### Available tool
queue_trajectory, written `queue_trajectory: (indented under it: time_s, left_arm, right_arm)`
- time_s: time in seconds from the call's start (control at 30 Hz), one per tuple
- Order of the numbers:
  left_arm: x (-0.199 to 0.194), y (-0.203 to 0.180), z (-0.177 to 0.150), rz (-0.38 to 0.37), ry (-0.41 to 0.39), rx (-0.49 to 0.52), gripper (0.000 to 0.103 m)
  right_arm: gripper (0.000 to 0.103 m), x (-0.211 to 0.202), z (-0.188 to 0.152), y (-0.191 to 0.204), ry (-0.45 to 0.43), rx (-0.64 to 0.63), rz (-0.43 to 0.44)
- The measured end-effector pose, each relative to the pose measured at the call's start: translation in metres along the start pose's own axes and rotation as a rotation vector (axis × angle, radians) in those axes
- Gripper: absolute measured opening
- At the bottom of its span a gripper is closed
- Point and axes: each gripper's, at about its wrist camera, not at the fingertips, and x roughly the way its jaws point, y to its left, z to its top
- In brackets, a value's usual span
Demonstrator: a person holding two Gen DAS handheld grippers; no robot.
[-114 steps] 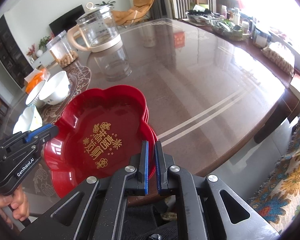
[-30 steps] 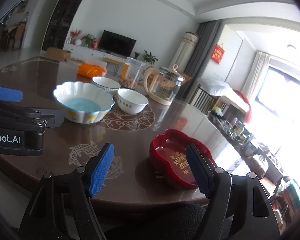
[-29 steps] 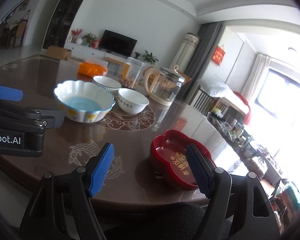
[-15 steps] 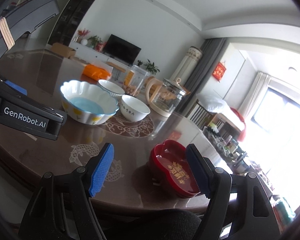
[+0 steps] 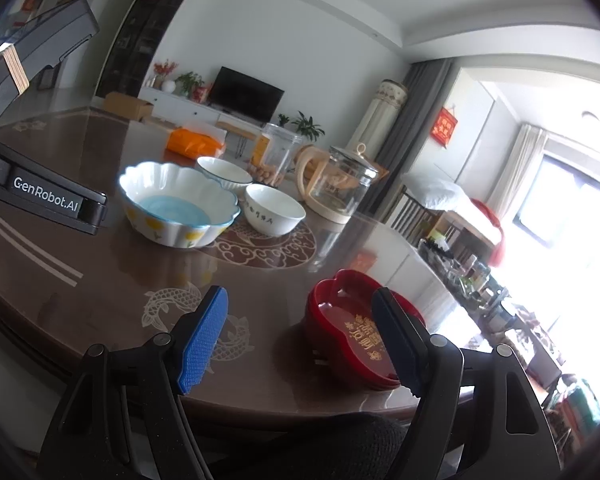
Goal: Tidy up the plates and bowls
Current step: 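Move the right gripper toward the large white scalloped bowl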
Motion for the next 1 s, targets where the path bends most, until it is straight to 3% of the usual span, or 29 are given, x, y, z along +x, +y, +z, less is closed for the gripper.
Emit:
queue_trajectory:
  time_s: [0.6, 1.0]
  left_arm:
    - [-0.083, -0.018, 0.037, 0.077, -0.181, -0.006, 0.098]
    - [-0.103, -0.024, 0.036, 0.13, -0.189, -0.013, 0.098]
  right_arm:
    - [0.078, -0.001, -0.001, -0.012, 0.03, 0.048, 0.086]
    - [0.078, -0.007, -0.001, -0.007, 0.01, 0.012, 0.072]
